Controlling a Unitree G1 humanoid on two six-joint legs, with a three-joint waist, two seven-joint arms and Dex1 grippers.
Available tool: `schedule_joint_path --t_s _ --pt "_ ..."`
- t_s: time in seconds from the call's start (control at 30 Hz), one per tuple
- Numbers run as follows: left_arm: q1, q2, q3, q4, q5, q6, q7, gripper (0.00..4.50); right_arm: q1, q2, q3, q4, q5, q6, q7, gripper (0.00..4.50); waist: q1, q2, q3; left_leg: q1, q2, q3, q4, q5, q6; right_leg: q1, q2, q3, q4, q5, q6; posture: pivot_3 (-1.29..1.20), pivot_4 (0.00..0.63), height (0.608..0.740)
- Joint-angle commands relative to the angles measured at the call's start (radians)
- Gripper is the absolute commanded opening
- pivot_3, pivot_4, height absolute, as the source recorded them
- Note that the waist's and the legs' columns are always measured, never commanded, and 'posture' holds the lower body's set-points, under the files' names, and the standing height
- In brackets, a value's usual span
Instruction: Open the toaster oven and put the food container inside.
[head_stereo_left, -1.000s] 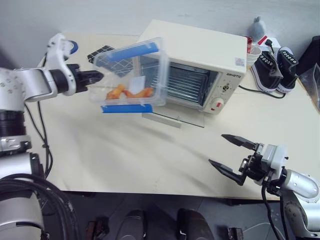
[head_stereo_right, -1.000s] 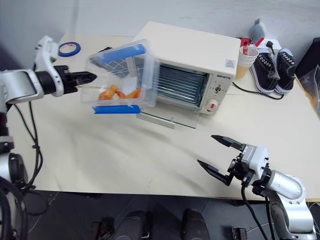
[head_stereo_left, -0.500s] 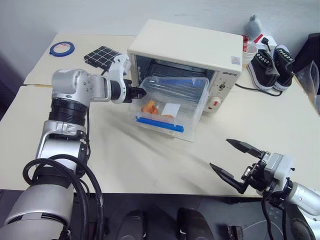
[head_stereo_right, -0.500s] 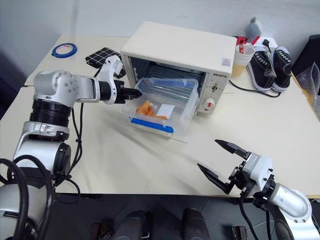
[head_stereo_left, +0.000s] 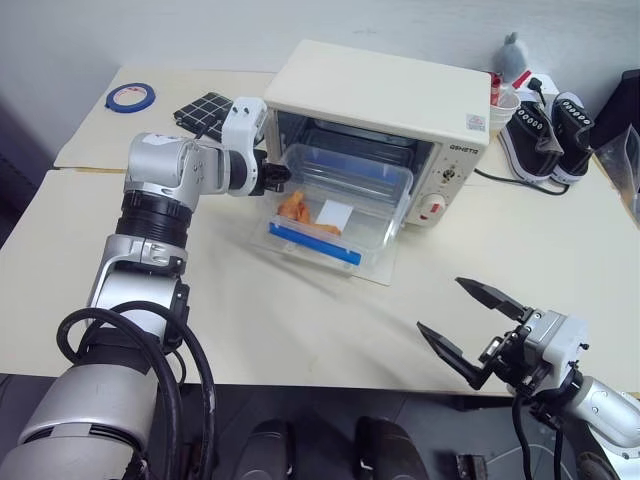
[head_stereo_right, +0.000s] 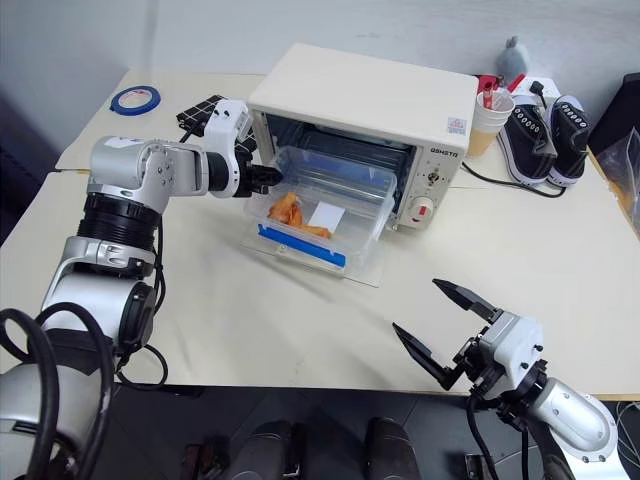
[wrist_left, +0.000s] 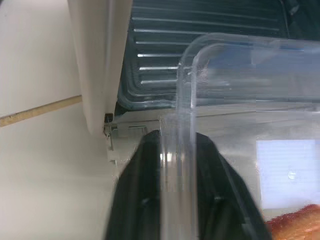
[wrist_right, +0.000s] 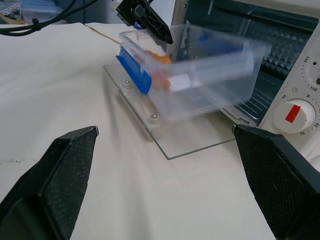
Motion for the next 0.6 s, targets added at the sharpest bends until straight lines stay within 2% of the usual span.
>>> schedule_joint_path --t_s 0.03,0.13,0.23,0.37,0.43,0.5,0.53,0.6 --pt "-0.013 0.000 0.065 -0.086 -0.013 0.030 -0.008 2.17 -0.009 0.003 0.001 -0.032 0.007 -0.001 -0.006 4.50 0.000 0.000 0.000 0.000 0.000 0.000 0.000 0.000 0.000 0.000 0.000 0.000 0.000 0.000 0.000 0.00 0.150 0.740" --pt "-0.005 -0.005 0.135 -0.114 -0.030 0.020 0.004 3.06 -0.016 -0.001 -0.001 -0.025 0.011 -0.001 -0.001 4.50 0.000 0.000 0.000 0.000 0.000 -0.001 0.000 0.000 0.000 0.000 0.000 0.000 0.000 0.000 0.000 0.00 0.150 0.740" --pt "0.035 0.031 0.211 -0.171 -0.069 -0.021 -0.053 3.06 -0.032 -0.017 -0.020 -0.029 0.028 0.016 0.002 4.50 -0.001 0.000 0.000 0.000 0.000 -0.002 0.000 0.000 0.000 0.000 0.000 0.000 0.000 0.000 0.000 0.00 0.150 0.740" --pt "0.197 0.166 0.231 -0.295 -0.111 -0.156 -0.294 3.06 -0.048 -0.063 -0.046 -0.103 0.097 0.161 -0.063 4.50 -0.015 0.001 0.000 0.001 0.001 -0.005 -0.001 0.000 0.000 -0.001 0.001 0.003 0.001 0.000 0.000 0.00 0.150 0.740" --pt "0.279 0.218 0.264 -0.314 -0.129 -0.230 -0.378 3.06 -0.051 -0.095 -0.024 -0.139 0.159 0.220 -0.040 4.50 -0.022 0.001 0.000 0.002 0.002 -0.005 -0.001 0.000 0.000 -0.002 0.001 0.003 0.003 -0.001 -0.002 0.00 0.150 0.740" --pt "0.422 0.282 0.289 -0.333 -0.124 -0.423 -0.544 2.64 -0.080 -0.105 0.031 -0.144 0.148 0.258 -0.042 4.50 -0.022 0.001 -0.001 0.002 0.002 -0.005 -0.001 0.000 0.000 -0.002 0.001 0.003 0.003 -0.001 -0.002 0.00 0.150 0.740" --pt "0.486 0.300 0.298 -0.342 -0.117 -0.536 -0.627 2.48 -0.093 -0.105 0.054 -0.142 0.135 0.281 -0.055 4.32 -0.024 0.000 -0.001 0.002 0.002 -0.005 0.000 0.000 0.000 -0.001 0.001 0.003 0.003 -0.001 -0.002 0.00 0.150 0.740" --pt "0.598 0.338 0.278 -0.348 -0.081 -0.691 -0.737 1.83 -0.111 -0.102 0.114 -0.132 0.097 0.323 -0.077 3.84 -0.024 -0.001 -0.002 0.003 0.002 -0.004 0.000 0.000 0.000 -0.001 0.000 0.004 0.003 -0.001 -0.002 0.00 0.150 0.740"
